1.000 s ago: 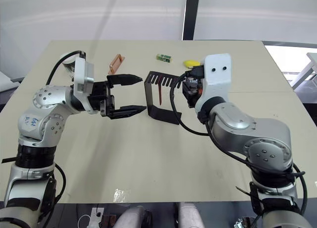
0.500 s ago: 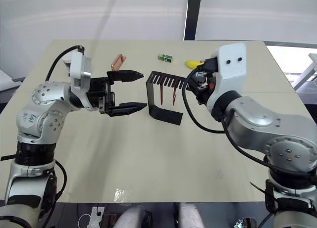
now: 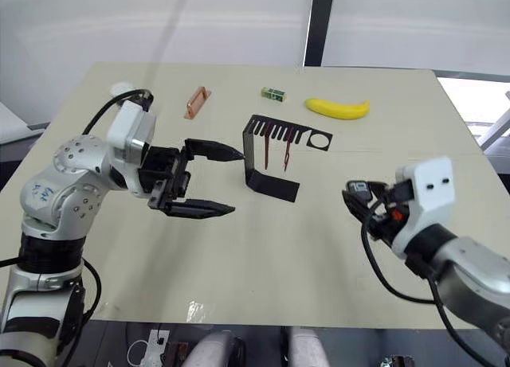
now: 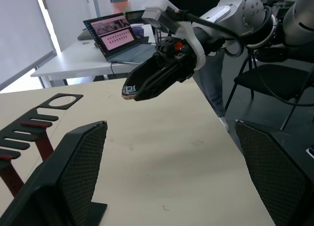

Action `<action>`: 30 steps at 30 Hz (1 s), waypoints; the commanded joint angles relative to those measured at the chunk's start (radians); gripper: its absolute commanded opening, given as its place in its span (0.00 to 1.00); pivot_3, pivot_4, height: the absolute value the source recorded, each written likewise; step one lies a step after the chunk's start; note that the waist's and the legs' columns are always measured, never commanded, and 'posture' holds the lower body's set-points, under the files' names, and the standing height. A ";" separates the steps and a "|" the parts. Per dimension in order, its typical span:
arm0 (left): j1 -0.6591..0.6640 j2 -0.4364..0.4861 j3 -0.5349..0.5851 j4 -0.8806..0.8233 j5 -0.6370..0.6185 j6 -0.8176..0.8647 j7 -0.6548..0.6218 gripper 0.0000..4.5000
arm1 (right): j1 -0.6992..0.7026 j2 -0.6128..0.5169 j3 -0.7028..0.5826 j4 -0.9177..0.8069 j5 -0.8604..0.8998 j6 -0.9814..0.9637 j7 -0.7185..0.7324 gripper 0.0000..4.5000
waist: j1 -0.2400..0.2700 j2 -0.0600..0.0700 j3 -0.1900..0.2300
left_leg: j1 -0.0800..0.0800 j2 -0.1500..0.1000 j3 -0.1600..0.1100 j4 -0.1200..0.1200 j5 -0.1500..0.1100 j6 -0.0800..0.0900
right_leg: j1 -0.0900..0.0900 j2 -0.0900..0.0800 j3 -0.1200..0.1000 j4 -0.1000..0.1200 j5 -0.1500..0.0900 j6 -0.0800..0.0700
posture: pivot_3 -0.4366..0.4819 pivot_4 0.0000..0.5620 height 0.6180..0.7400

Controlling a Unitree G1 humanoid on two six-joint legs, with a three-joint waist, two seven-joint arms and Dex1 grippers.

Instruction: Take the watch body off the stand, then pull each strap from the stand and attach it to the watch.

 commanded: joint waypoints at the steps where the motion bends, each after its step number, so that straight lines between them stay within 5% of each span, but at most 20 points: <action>1: 0.015 0.011 -0.025 -0.031 0.025 -0.042 -0.037 1.00 | 0.104 0.033 0.043 0.001 -0.228 -0.117 0.144 0.44 | 0.000 0.000 0.000 | 0.000 0.000 0.000 0.000 0.000 0.000 | 0.000 0.000 0.000 0.000 0.000 0.000 | 0.48 0.27 1.00; 13: 0.023 -0.010 -0.049 -0.030 0.045 -0.061 -0.042 1.00 | 0.152 0.187 0.270 0.326 -0.688 -0.441 0.409 0.44 | 0.000 0.000 0.000 | 0.002 -0.001 0.000 0.000 0.000 0.000 | 0.000 0.000 0.001 0.001 0.000 0.000 | 0.48 0.27 1.00; 30: 0.028 -0.014 -0.045 -0.057 0.030 -0.035 0.001 1.00 | 0.045 0.273 0.285 0.608 -0.818 -0.550 0.578 0.44 | -0.001 0.000 0.000 | 0.003 -0.002 0.000 0.000 0.000 -0.001 | 0.000 0.000 0.002 0.007 0.000 0.000 | 0.48 0.27 1.00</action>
